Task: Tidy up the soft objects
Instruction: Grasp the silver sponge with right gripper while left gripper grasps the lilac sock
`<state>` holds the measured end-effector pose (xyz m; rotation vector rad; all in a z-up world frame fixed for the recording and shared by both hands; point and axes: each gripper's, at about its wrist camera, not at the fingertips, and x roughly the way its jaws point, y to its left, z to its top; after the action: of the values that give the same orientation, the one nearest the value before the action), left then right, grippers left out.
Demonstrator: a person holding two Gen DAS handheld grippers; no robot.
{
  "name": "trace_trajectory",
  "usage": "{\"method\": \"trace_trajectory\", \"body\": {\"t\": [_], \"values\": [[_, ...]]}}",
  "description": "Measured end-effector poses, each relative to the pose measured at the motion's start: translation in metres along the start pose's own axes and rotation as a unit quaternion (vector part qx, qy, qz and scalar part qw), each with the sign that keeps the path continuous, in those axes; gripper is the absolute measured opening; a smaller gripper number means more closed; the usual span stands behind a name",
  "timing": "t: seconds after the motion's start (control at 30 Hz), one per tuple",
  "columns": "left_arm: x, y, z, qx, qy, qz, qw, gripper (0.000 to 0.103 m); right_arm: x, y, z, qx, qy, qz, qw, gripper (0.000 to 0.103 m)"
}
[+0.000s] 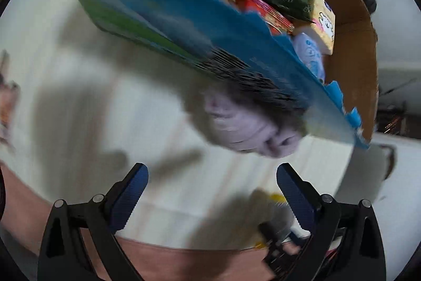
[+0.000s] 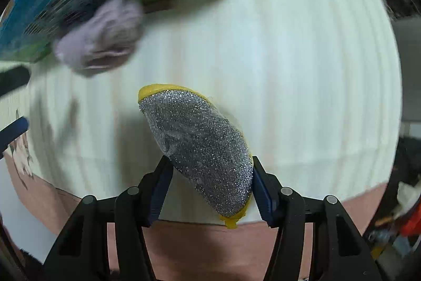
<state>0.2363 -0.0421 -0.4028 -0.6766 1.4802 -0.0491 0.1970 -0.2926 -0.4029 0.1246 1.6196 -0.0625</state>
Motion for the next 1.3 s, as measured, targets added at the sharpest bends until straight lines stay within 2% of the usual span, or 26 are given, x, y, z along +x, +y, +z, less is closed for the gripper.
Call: {"method": "trace_trajectory", "body": {"t": [0.13, 0.17, 0.23, 0.3, 0.47, 0.57, 0.83, 0.93, 0.97, 1.03, 1.13, 1.2, 1.3], "values": [[0.016, -0.002, 0.005, -0.037, -0.009, -0.047, 0.9982, 0.1, -0.005, -0.024, -0.007, 0.017, -0.007, -0.014, 1.0, 0.061], [0.02, -0.002, 0.006, -0.045, -0.016, -0.057, 0.9972, 0.097, -0.006, -0.027, -0.009, 0.017, -0.01, -0.021, 1.0, 0.061], [0.025, -0.002, 0.006, -0.057, -0.026, -0.073, 0.9954, 0.084, -0.006, -0.03, -0.013, 0.012, -0.014, -0.031, 0.999, 0.061], [0.033, -0.004, 0.006, -0.055, -0.031, -0.074, 0.9953, 0.051, -0.003, -0.032, -0.017, 0.003, -0.012, -0.04, 0.999, 0.06], [0.033, -0.008, -0.009, -0.037, -0.051, -0.073, 0.9953, 0.034, 0.01, -0.018, -0.038, -0.021, -0.01, -0.05, 0.998, 0.06], [0.024, 0.003, -0.017, -0.029, -0.051, -0.065, 0.9961, 0.031, 0.01, -0.014, -0.034, -0.032, -0.011, -0.047, 0.998, 0.059], [-0.017, 0.068, -0.043, -0.002, -0.042, 0.03, 0.9986, 0.031, 0.015, -0.029, -0.06, -0.044, -0.004, -0.025, 0.999, 0.059], [-0.025, 0.091, -0.036, -0.031, -0.008, 0.015, 0.9994, 0.034, 0.026, -0.035, -0.065, -0.047, 0.003, -0.015, 0.999, 0.059], [-0.026, 0.097, -0.034, -0.045, 0.0, 0.01, 0.9989, 0.036, 0.032, -0.038, -0.076, -0.045, 0.007, -0.009, 0.999, 0.059], [-0.032, 0.109, -0.039, -0.082, 0.018, -0.022, 0.9963, 0.039, 0.038, -0.037, -0.076, -0.044, 0.014, 0.008, 0.999, 0.059], [-0.047, 0.126, -0.049, -0.135, 0.017, -0.047, 0.9895, 0.05, 0.039, -0.041, -0.076, -0.033, 0.01, 0.027, 0.999, 0.06], [-0.057, 0.134, -0.055, -0.172, 0.01, -0.057, 0.9833, 0.063, 0.039, -0.045, -0.075, -0.026, 0.005, 0.039, 0.999, 0.064], [-0.058, 0.143, -0.055, -0.224, 0.019, -0.068, 0.972, 0.066, 0.038, -0.051, -0.072, -0.015, 0.006, 0.052, 0.998, 0.064]]}}
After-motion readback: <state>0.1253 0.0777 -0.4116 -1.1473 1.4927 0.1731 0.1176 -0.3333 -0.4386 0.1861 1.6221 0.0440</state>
